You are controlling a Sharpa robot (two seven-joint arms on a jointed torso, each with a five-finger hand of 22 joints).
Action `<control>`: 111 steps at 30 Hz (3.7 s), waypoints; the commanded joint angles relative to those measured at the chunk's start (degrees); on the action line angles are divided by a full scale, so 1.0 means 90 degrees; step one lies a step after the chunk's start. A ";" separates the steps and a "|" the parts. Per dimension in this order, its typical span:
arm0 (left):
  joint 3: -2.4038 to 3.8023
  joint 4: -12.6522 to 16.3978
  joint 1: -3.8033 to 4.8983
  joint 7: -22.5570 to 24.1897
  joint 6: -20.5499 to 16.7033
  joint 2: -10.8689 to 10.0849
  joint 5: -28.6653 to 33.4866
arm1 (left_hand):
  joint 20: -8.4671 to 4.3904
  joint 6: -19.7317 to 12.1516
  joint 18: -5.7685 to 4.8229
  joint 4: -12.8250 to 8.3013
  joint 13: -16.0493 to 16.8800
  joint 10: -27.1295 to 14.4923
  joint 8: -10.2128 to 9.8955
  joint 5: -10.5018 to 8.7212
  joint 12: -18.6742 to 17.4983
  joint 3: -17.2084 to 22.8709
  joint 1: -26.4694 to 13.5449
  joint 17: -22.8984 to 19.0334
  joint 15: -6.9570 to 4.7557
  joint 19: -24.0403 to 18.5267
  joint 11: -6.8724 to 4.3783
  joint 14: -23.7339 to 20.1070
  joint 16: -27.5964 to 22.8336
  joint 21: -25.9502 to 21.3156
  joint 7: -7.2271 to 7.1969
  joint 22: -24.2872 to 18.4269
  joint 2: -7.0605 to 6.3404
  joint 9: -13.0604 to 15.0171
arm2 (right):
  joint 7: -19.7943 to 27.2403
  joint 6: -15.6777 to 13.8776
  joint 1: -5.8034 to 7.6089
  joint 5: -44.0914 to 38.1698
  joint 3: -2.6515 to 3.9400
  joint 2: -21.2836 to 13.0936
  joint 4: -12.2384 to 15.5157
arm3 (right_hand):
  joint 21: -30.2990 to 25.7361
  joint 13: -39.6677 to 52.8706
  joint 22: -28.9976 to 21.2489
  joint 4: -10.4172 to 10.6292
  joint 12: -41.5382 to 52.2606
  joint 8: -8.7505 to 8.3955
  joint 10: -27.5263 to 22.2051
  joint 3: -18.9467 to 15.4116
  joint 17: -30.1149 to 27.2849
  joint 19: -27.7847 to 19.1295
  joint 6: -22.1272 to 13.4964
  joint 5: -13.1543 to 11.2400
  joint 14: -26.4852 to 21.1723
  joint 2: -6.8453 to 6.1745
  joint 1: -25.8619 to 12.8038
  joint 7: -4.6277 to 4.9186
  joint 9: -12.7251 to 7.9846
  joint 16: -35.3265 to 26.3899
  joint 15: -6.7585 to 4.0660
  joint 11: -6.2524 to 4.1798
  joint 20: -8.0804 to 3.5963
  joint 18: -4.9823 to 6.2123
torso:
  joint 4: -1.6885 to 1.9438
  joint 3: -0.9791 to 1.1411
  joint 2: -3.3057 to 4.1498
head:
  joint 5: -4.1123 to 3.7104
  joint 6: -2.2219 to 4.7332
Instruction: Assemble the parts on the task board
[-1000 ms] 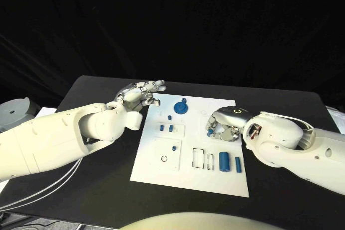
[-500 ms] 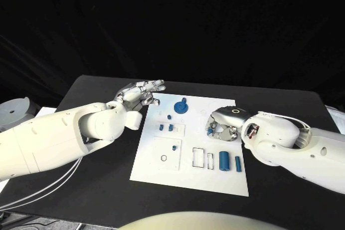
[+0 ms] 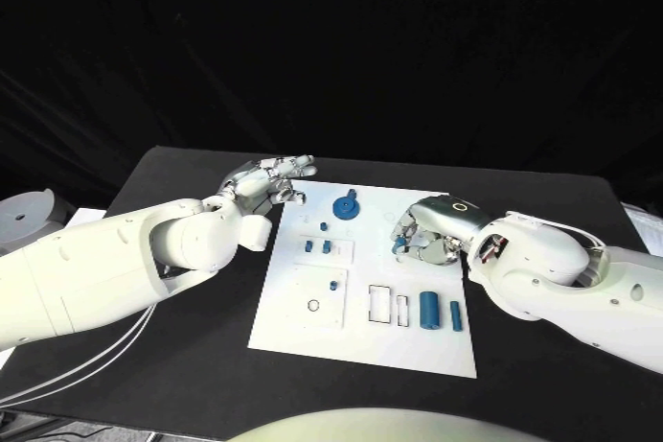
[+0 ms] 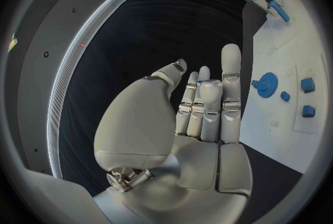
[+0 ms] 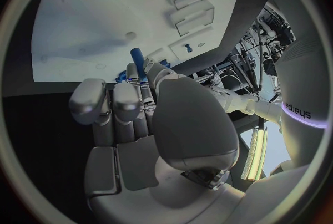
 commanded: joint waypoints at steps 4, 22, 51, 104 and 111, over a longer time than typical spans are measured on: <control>0.0003 -0.0010 0.0002 0.0037 0.0155 0.0040 -0.0151 | -0.0028 -0.0004 0.0065 -0.0018 -0.0008 -0.0057 0.0030 0.0020 0.0025 -0.0009 0.0052 -0.0022 0.0006 -0.0031 -0.0001 -0.0044 0.0023 -0.0042 0.0010 -0.0007 0.0005 -0.0009 | 0.0381 -0.0500 0.0046 0.0512 0.0023 -0.0027 0.0345 | 0.0035 0.0002 -0.0007 -0.0023 -0.0072 -0.0017 0.0055 0.0094 -0.0026 0.0024 0.0038 0.0025 0.0097 0.0002 0.0120 0.0026 0.0005 0.0024 -0.0049 0.0012 -0.0007 -0.0008 | 0.0021 -0.0004 0.0000 | -0.0002 0.0003; 0.0004 -0.0010 0.0003 0.0038 0.0189 0.0125 -0.0162 | -0.0028 -0.0004 0.0065 -0.0018 -0.0008 -0.0057 0.0030 0.0020 0.0025 -0.0009 0.0052 -0.0022 0.0006 -0.0031 -0.0001 -0.0044 0.0023 -0.0042 0.0010 -0.0007 0.0005 -0.0009 | 0.0720 -0.0021 -0.0125 0.0789 -0.0211 0.1157 0.0338 | 0.0028 0.0000 -0.0024 -0.0121 -0.0172 -0.0087 0.0027 0.0278 -0.0036 -0.0004 0.0004 0.0030 0.0067 -0.0033 0.0196 0.0076 -0.0006 0.0037 -0.0028 0.0047 0.0005 -0.0005 | 0.0019 -0.0016 0.0002 | 0.0192 -0.0054; 0.0004 -0.0006 0.0004 0.0013 0.0208 0.0192 -0.0162 | -0.0027 -0.0010 0.0064 -0.0019 -0.0011 -0.0067 0.0029 0.0018 0.0032 -0.0017 0.0048 -0.0022 0.0008 -0.0030 0.0000 -0.0045 0.0029 -0.0037 0.0011 -0.0003 0.0001 -0.0010 | 0.0429 0.0718 -0.0432 0.0302 -0.0288 0.1771 -0.0291 | 0.0038 0.0000 -0.0011 -0.0148 -0.0190 -0.0111 0.0001 0.0328 0.0003 -0.0009 -0.0016 0.0032 0.0066 -0.0048 0.0183 0.0097 -0.0011 0.0069 -0.0012 0.0067 0.0016 -0.0008 | 0.0017 0.0004 0.0006 | 0.0277 -0.0100; 0.0003 0.0009 0.0004 -0.0088 0.0186 0.0108 -0.0187 | -0.0025 -0.0011 0.0065 -0.0022 -0.0014 -0.0082 0.0035 0.0022 0.0051 -0.0017 0.0054 -0.0055 0.0009 -0.0033 0.0000 -0.0057 0.0028 -0.0052 0.0010 -0.0014 0.0024 -0.0009 | 0.0444 -0.0729 -0.0603 0.0388 -0.0159 0.1122 0.0336 | -0.1511 0.0059 -0.1980 -0.0334 0.0236 -0.0118 -0.1525 -0.0890 -0.1647 -0.1040 -0.1204 0.0082 -0.0719 -0.0453 -0.0010 0.0508 -0.0036 -0.0871 0.0353 0.0474 0.0315 0.0356 | 0.0018 -0.0007 -0.0004 | 0.0228 -0.0068; -0.0002 0.0050 0.0005 -0.0095 0.0172 -0.0009 -0.0314 | -0.0025 -0.0011 0.0066 -0.0023 -0.0016 -0.0086 0.0036 0.0022 0.0055 -0.0017 0.0055 -0.0066 0.0009 -0.0033 0.0001 -0.0061 0.0025 -0.0053 0.0011 -0.0015 0.0026 -0.0009 | 0.0573 -0.1397 -0.0341 0.2401 -0.0102 -0.0114 0.0851 | -0.0238 0.0251 -0.0358 -0.0011 0.1001 0.0063 -0.0112 -0.1042 0.0020 -0.0186 -0.0585 0.0742 -0.0065 -0.0409 -0.0433 0.0185 0.0035 0.0303 0.0049 0.0079 0.0125 0.0062 | -0.0063 -0.0004 -0.0008 | 0.0083 -0.0019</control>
